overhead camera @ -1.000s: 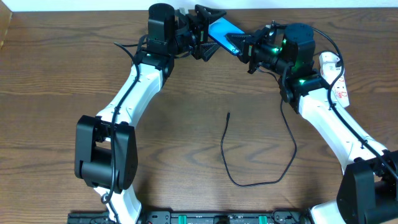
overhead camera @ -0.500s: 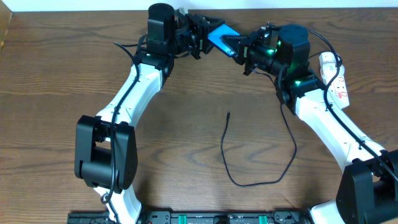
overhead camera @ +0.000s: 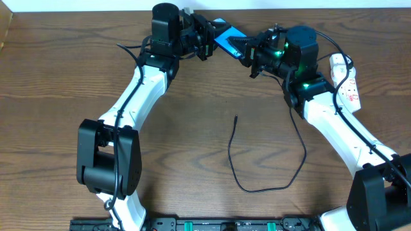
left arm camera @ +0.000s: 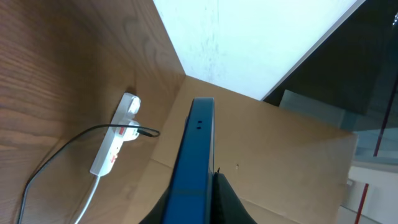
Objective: Plug charger to phone and switch on socket
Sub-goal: 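Open the right gripper and carry the phone to the top-left with the left gripper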
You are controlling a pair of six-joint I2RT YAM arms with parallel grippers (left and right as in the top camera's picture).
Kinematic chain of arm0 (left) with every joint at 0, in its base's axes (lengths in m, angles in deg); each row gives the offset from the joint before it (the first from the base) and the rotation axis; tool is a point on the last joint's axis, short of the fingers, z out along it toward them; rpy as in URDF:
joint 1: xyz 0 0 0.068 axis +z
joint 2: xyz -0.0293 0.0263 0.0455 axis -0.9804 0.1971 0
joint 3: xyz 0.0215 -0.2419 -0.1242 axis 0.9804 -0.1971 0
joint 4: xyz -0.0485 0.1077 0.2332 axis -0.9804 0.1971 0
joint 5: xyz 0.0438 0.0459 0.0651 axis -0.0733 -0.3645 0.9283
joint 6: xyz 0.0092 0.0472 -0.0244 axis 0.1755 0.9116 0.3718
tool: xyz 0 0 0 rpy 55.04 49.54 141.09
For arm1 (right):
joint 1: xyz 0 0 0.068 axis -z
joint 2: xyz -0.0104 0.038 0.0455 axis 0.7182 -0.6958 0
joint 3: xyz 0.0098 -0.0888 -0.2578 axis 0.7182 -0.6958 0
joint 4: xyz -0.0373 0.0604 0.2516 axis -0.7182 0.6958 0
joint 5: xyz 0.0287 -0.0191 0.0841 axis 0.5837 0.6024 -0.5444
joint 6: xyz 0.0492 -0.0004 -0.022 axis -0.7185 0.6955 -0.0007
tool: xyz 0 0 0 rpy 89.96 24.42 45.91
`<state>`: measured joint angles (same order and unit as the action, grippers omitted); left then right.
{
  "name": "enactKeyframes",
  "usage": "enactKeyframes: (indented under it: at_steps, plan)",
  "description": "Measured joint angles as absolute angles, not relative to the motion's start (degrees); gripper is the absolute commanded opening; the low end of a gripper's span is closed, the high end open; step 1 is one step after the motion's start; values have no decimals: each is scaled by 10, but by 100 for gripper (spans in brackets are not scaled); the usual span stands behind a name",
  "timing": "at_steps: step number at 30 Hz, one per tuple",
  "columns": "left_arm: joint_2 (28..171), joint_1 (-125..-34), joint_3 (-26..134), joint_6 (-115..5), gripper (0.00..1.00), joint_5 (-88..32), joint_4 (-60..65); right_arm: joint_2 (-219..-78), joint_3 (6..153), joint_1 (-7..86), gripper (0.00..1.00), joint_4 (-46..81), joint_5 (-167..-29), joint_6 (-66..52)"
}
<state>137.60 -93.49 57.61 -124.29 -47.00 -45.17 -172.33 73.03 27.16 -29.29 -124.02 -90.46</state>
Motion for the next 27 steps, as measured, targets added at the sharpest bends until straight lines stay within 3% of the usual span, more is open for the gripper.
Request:
enactKeyframes:
  at_steps: [5,7,8,11,13,19,24,27]
  plan:
    - [1376,-934,576,-1253,7,-470,-452,-1723,730,271,3,-294,-1238,-921]
    - [1376,-934,576,-1253,7,-470,-452,-1723,730,271,18,-294,-1238,-921]
    - [1376,-934,576,-1253,8,-470,-451,-1723,730,270,27,-294,-1238,-917]
    - [1376,-934,576,-1248,7,-469,-446,-1723,730,269,74,-298,-1243,-910]
    - [1376,-934,576,-1246,7,-467,-445,-1723,730,267,99,-298,-1246,-909]
    - [1376,-909,576,-1238,8,-472,-445,-1723,730,270,99,-299,-1260,-868]
    - [1376,-829,576,-1211,7,-505,-445,-1723,730,313,98,-299,-1307,-759]
    - [1376,-780,576,-1162,7,-555,-444,-1723,730,350,80,-299,-1350,-664]
